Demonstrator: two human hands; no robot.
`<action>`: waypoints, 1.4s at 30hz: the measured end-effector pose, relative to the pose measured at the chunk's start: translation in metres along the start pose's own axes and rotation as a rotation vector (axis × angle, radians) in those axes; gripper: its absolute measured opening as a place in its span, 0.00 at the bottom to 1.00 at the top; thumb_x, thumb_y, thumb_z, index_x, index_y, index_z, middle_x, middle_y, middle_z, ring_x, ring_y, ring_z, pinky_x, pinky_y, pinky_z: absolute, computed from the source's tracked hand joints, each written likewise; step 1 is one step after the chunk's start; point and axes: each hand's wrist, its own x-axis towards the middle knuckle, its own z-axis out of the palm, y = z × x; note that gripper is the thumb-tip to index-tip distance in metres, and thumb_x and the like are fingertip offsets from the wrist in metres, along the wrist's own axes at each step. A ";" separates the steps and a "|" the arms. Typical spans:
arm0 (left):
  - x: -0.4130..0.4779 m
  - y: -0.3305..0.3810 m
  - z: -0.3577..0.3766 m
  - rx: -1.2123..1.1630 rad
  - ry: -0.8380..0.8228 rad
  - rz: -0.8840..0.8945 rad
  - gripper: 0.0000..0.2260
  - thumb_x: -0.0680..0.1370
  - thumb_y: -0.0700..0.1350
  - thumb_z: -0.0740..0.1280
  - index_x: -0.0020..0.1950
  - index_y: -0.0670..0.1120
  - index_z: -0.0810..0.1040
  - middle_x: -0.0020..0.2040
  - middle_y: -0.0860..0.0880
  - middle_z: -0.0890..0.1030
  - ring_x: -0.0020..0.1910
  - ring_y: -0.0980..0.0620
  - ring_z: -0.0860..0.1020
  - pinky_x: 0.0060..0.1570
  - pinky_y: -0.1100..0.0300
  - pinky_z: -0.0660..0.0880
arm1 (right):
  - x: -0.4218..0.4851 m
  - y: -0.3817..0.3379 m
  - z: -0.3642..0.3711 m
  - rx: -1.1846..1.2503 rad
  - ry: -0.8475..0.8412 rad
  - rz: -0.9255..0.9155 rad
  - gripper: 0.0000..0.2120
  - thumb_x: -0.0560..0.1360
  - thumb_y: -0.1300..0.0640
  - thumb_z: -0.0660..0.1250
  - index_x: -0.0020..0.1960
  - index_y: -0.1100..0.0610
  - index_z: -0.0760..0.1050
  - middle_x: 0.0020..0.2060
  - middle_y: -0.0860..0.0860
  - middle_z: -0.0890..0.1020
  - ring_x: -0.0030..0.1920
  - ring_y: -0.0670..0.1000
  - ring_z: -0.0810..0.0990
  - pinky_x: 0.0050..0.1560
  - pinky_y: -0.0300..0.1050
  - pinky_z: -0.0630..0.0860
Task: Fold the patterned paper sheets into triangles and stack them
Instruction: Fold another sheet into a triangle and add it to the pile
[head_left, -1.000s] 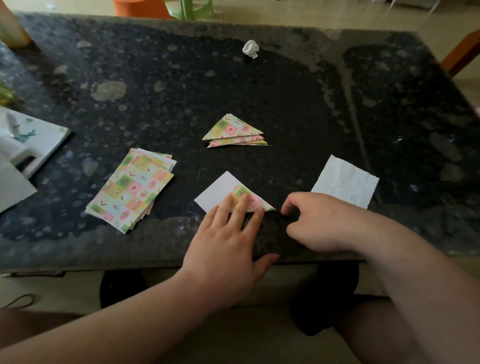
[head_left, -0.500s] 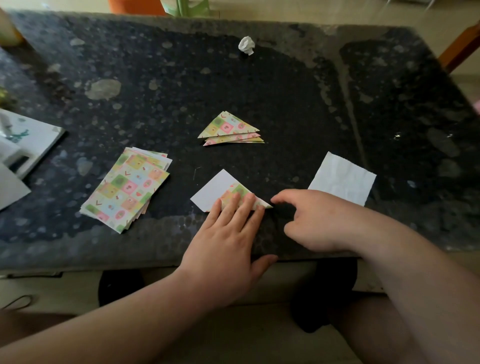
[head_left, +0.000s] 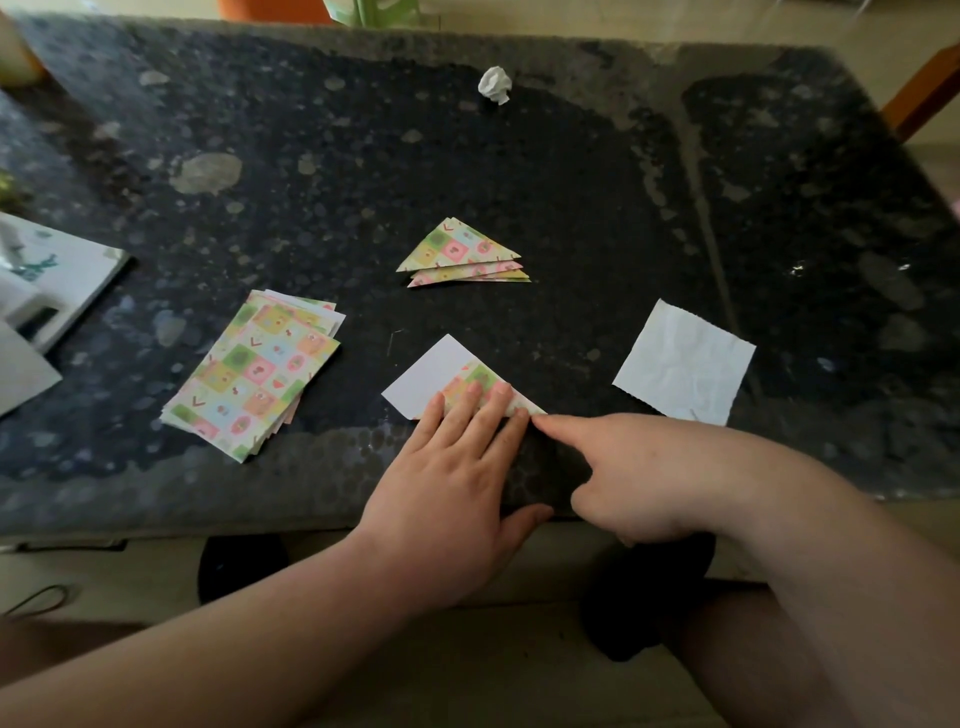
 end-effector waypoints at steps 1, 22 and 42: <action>0.000 0.000 0.000 0.001 0.000 0.000 0.39 0.79 0.70 0.51 0.83 0.47 0.58 0.83 0.45 0.56 0.82 0.44 0.49 0.80 0.45 0.47 | 0.001 0.000 0.000 -0.002 -0.001 -0.001 0.38 0.81 0.54 0.60 0.83 0.38 0.44 0.67 0.48 0.76 0.44 0.46 0.72 0.35 0.34 0.66; 0.002 0.002 -0.002 0.001 -0.022 -0.007 0.39 0.79 0.70 0.49 0.84 0.49 0.54 0.84 0.46 0.51 0.83 0.44 0.45 0.80 0.42 0.45 | 0.028 0.009 -0.002 0.396 0.201 0.156 0.25 0.77 0.54 0.64 0.74 0.49 0.66 0.54 0.49 0.77 0.56 0.51 0.77 0.49 0.45 0.71; 0.002 0.004 0.002 0.019 -0.021 -0.022 0.38 0.79 0.71 0.48 0.83 0.51 0.55 0.84 0.45 0.53 0.83 0.42 0.46 0.80 0.40 0.47 | 0.029 0.007 -0.001 0.467 0.153 0.062 0.12 0.74 0.58 0.65 0.56 0.45 0.73 0.44 0.49 0.82 0.48 0.49 0.80 0.43 0.45 0.73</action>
